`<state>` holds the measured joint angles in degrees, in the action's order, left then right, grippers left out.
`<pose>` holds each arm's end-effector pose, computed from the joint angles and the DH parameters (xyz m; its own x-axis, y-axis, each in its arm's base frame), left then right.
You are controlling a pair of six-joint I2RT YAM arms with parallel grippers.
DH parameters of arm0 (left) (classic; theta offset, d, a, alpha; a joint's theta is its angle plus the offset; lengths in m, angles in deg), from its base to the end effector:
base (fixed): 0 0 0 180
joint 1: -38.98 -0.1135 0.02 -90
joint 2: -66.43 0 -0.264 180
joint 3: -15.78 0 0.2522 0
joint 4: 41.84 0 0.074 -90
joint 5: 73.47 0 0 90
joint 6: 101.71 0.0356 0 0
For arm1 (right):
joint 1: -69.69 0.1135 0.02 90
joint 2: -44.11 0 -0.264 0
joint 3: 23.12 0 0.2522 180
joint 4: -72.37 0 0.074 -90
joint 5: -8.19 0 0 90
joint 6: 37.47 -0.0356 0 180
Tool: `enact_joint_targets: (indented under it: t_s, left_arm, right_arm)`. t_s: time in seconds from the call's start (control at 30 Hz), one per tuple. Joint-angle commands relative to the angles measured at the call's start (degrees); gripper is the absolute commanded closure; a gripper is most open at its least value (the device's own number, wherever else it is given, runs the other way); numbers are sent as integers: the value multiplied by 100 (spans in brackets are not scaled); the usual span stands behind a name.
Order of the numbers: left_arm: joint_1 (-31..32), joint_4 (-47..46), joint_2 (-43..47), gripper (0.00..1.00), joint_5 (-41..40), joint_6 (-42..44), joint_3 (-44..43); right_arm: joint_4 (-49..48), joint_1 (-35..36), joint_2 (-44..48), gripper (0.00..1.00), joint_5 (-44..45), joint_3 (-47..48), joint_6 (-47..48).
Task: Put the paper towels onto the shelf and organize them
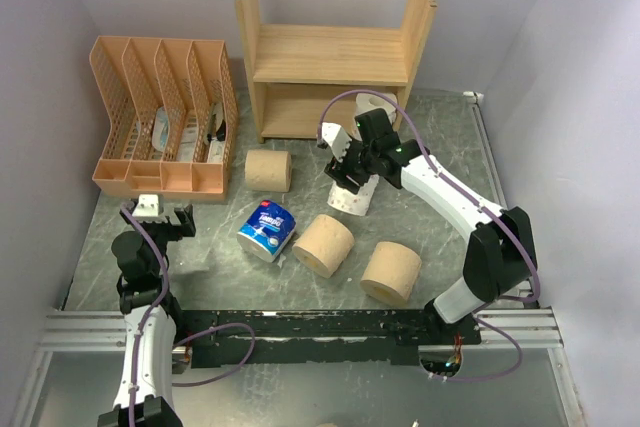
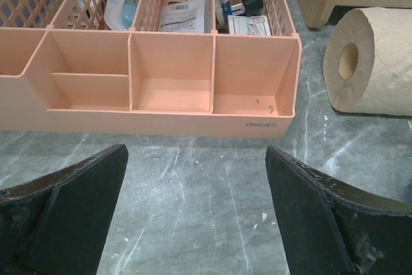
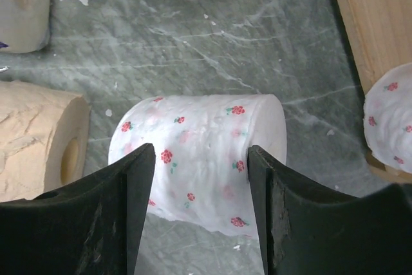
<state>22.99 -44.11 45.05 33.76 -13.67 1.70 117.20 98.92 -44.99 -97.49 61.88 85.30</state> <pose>0.1297 0.0262 0.1682 -0.0849 -0.0583 -0.9947 0.0176 0.9980 -0.0600 0.2907 0.1737 0.2778 -0.2149 -0.7174 -0.6627 -0.8817 0.4343 -0.1843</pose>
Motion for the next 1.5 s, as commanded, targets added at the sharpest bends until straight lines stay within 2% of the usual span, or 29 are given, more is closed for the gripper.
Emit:
enact_joint_targets:
  t_s: [0.0,0.2,0.57,0.9,1.07,1.47]
  left_arm:
    - [-62,-84,81,0,166,11,425]
    - [-67,-76,83,0,169,11,428]
    - [-67,-76,97,0,172,11,432]
    - [-68,-76,83,0,168,11,429]
    - [-66,-84,74,0,165,11,427]
    - [-71,-102,45,0,161,11,419]
  right_arm:
    - [371,9,99,42,-417,-1,-194]
    - [1093,10,119,51,-1143,26,-86]
    - [1850,60,815,46,-1544,119,187]
    - [1894,65,1036,42,-1132,283,101]
    - [1756,188,1134,40,-872,-102,116]
    - [1473,842,1507,35,484,-1065,807]
